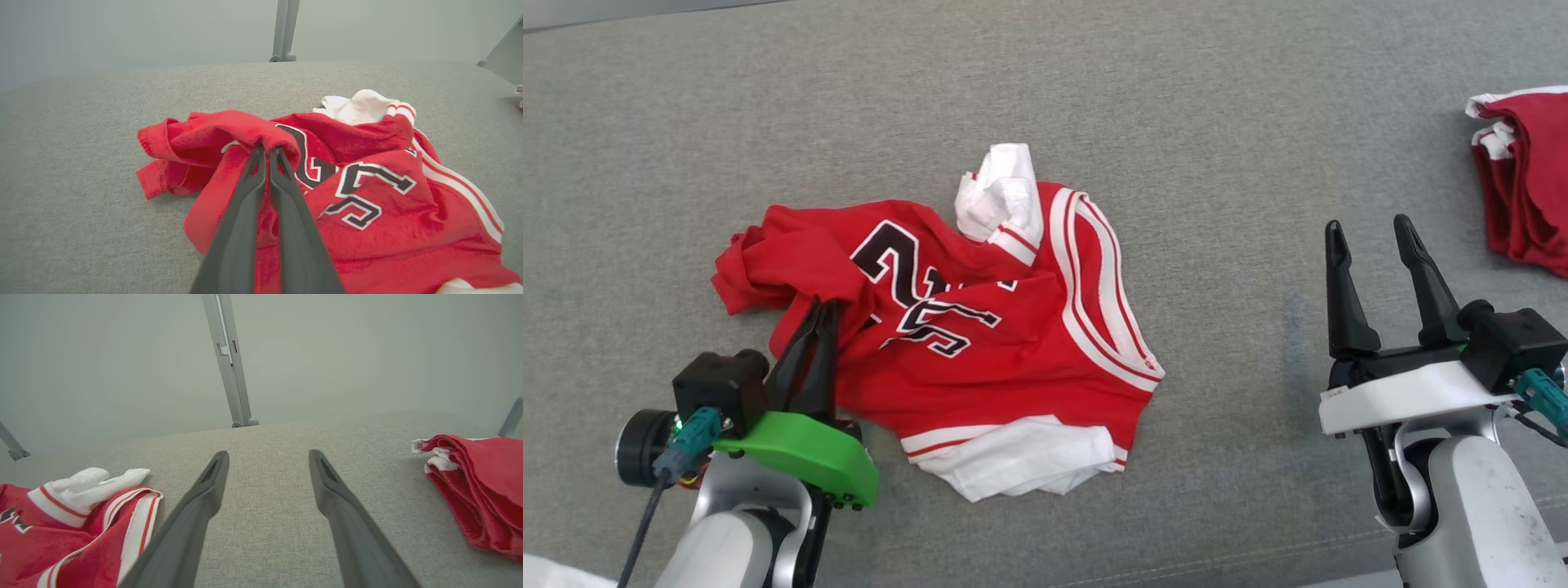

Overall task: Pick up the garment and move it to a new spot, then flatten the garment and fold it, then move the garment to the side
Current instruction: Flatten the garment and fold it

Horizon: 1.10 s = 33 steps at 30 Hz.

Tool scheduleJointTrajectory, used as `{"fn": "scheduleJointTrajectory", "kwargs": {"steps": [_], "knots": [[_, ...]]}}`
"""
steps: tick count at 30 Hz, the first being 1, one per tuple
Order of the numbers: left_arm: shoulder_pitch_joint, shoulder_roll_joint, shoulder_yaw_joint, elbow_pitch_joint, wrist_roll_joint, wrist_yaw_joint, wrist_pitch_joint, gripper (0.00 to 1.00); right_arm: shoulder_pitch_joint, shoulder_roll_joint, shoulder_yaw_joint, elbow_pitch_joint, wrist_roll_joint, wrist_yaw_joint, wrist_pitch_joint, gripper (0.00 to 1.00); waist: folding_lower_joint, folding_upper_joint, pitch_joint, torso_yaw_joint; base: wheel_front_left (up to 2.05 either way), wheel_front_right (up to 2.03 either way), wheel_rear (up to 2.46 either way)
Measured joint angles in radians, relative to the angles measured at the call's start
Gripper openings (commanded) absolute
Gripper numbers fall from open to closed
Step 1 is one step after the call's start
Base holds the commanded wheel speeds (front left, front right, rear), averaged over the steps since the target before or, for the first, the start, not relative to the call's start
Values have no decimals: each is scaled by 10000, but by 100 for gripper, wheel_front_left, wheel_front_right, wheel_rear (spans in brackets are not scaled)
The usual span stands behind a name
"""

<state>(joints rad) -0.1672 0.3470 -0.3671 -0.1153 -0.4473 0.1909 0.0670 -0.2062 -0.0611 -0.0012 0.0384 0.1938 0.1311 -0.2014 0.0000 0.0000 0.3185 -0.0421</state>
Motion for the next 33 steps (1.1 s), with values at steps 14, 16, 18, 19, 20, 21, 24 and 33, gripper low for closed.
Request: {"fn": "scheduleJointTrajectory", "kwargs": {"steps": [14,16,18,19,20,21,24,33], "knots": [[-512,-280,23,1530,12,-98,-886,100,24,59,-109,199,140,0,-209,100,0,0,296,-681,0,0,0],[-371,-207,198,1384,4,-54,-1177,100,23,63,-96,186,90,0,-207,100,0,0,271,-558,0,0,0],[-236,-109,389,1129,-8,33,-1446,100,21,50,-117,169,54,0,-199,100,0,0,233,-421,0,0,0],[-170,-75,491,968,-8,52,-1599,100,20,33,-125,153,48,0,-186,100,0,0,212,-350,0,0,0],[-109,-52,558,805,-8,117,-1707,100,19,12,-136,142,38,0,-155,100,0,0,187,-280,0,0,0],[-41,-29,642,635,-6,176,-1835,100,20,-10,-144,123,33,-2,-140,100,0,0,158,-208,0,0,0],[52,33,920,215,-6,305,-2253,100,19,-48,-142,65,-35,0,-96,100,0,0,55,-15,0,0,0],[249,548,1680,-61,-128,125,-2890,100,138,-157,169,-38,-104,0,69,100,0,0,-480,244,0,0,0]]}}
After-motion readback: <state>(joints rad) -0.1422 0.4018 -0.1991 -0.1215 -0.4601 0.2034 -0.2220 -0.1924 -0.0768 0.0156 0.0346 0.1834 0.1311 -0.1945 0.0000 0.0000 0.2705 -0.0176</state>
